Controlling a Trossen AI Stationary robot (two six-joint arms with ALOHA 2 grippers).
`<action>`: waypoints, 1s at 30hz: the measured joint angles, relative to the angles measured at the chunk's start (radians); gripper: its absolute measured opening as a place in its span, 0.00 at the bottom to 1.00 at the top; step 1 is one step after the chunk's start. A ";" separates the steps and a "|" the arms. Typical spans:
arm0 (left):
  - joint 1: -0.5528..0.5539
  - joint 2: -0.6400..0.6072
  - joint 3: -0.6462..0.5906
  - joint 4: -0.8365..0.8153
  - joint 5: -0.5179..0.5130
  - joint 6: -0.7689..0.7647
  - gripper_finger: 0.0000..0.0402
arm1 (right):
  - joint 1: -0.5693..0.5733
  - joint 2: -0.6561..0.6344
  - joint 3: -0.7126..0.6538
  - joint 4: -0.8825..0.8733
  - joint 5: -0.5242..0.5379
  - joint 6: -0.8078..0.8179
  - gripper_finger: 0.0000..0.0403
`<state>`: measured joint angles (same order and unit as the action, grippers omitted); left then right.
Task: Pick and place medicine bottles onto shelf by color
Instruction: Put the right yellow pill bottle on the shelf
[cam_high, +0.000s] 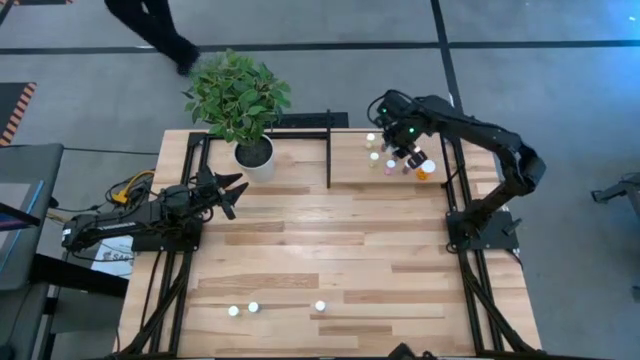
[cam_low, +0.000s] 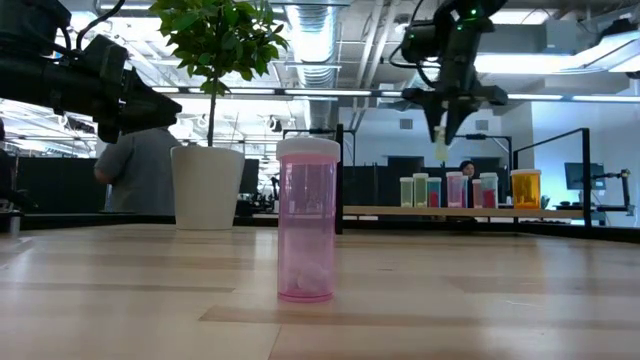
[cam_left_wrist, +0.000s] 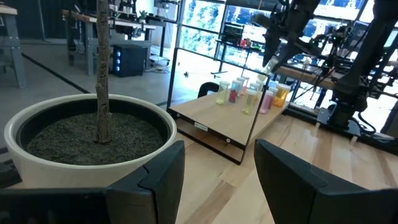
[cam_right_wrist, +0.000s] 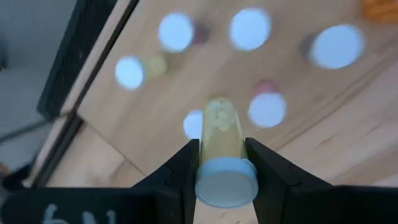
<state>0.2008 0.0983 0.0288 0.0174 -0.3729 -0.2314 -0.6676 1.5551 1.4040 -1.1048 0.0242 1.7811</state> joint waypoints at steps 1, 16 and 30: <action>0.000 0.000 0.000 0.000 0.000 0.000 0.45 | 0.010 0.005 0.001 0.014 -0.001 -0.013 0.33; 0.000 0.000 0.000 0.000 0.000 0.000 0.45 | 0.140 0.140 0.000 0.059 -0.106 -0.036 0.35; 0.000 0.000 0.000 0.000 0.000 0.000 0.45 | 0.166 0.167 -0.074 0.078 -0.063 -0.037 0.34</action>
<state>0.2007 0.0985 0.0288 0.0174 -0.3729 -0.2311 -0.5014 1.7218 1.3300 -1.0272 -0.0388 1.7446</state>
